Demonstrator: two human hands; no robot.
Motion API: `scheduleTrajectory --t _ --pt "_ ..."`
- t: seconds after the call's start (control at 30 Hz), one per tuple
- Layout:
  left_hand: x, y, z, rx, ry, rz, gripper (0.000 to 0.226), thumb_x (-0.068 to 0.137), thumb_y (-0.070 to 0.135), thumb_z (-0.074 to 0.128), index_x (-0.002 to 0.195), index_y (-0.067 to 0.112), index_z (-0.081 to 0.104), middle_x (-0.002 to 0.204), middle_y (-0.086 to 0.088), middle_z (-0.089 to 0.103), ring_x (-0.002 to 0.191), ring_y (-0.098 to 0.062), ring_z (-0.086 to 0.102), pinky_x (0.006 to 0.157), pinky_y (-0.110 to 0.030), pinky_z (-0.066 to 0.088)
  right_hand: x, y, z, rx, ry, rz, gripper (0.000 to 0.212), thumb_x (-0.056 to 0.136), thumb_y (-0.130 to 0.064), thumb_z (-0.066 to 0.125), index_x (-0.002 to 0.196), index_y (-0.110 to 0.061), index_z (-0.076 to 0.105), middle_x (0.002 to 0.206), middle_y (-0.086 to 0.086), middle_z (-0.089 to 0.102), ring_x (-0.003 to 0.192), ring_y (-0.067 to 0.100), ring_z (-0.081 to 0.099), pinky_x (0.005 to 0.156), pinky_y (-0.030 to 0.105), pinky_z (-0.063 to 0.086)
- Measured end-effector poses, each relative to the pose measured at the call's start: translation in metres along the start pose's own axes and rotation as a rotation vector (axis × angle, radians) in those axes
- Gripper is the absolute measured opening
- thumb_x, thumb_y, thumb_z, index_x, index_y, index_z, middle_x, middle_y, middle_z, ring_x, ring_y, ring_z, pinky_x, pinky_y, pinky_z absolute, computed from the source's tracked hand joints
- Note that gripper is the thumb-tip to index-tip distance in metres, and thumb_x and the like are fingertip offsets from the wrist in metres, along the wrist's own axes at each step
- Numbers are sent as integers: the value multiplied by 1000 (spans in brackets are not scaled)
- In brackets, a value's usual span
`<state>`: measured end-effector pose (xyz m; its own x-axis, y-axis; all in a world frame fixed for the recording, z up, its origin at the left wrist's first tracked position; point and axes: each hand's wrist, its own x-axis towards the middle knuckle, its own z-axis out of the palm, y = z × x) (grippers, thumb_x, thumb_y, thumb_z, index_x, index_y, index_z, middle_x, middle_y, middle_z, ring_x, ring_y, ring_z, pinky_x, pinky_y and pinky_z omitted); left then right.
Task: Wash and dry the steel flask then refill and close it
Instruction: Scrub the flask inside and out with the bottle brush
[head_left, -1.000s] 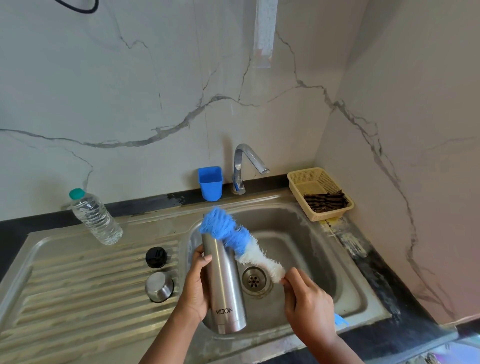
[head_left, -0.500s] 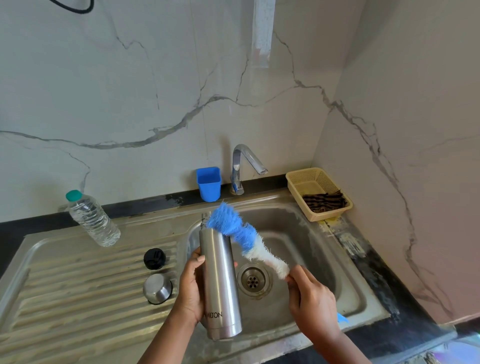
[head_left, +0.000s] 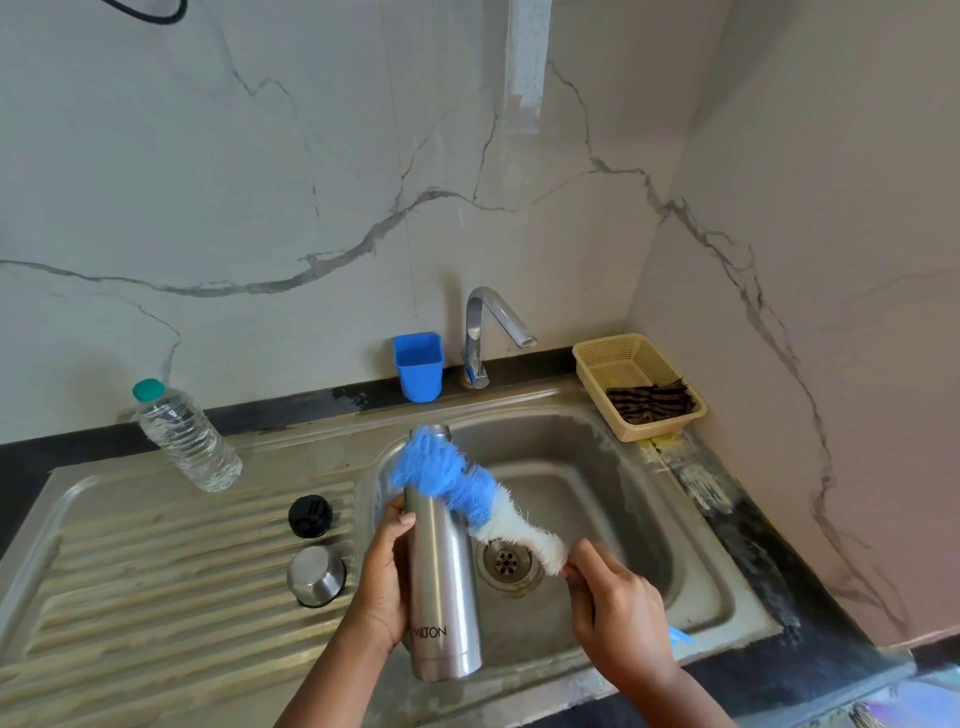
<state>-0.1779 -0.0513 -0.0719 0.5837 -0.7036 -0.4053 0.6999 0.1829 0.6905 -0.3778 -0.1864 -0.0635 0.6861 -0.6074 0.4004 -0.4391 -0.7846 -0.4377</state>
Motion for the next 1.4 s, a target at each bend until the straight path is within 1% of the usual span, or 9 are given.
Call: scheduleTrajectory --t 0.1,0.2,0.37,0.57,0.67,0.73,0.83,1.1,1.4 --pt "-1 -3 1 -2 -5 -35 61 72 33 68 128 14 54 117 -39 61 83 -38 70 65 -42 58 2 1 8 -52 6 164 27 89 -18 58 80 -25 34 64 -11 40 45 23 37 41 23 25" --pt "1 -5 -2 104 73 -16 56 63 43 78 111 24 56 115 -32 65 93 -39 68 74 -49 58 15 3 10 -143 -2 252 28 91 -21 65 81 -25 39 67 -6 57 46 29 54 42 26 27" --pt "-3 2 4 398 161 125 78 50 48 86 119 35 54 113 -9 67 94 -22 70 73 -37 55 78 -12 -15 -298 62 89 23 79 -8 74 84 -17 54 72 -3 59 43 22 54 32 24 28" --pt "-6 8 7 796 137 261 63 60 36 91 107 56 54 106 13 70 95 -6 68 84 -32 55 191 -58 -28 -561 150 -120 37 50 1 79 83 -9 66 70 7 59 50 28 56 43 19 12" --pt "-7 6 8 880 96 336 69 63 28 92 109 59 52 107 26 67 98 2 64 85 -25 52 232 -83 -21 -702 -46 -179 34 79 -9 68 112 -11 59 100 7 60 80 25 62 54 30 32" --pt "-6 6 7 899 92 367 70 63 24 91 111 58 53 110 26 66 103 1 63 92 -28 50 254 -92 -8 -750 -180 -206 35 93 -9 53 127 -9 49 120 9 55 100 27 58 67 34 36" --pt "-4 4 3 898 113 380 70 60 30 89 117 49 54 114 19 68 107 -7 63 98 -41 49 276 -98 13 -847 -238 -233 29 94 -14 57 122 -11 54 117 7 56 99 24 59 68 33 39" --pt "4 5 -8 768 231 357 62 55 20 86 100 49 56 98 8 71 91 -11 69 85 -47 58 297 -99 42 -850 -362 -241 40 89 -18 67 126 -10 53 125 9 55 113 25 58 82 34 49" --pt "5 13 -12 581 319 364 70 59 17 87 116 35 50 105 14 71 98 1 65 78 -17 44 275 -89 19 -638 -262 17 37 93 -3 56 129 -9 48 122 8 55 107 25 61 71 30 42"
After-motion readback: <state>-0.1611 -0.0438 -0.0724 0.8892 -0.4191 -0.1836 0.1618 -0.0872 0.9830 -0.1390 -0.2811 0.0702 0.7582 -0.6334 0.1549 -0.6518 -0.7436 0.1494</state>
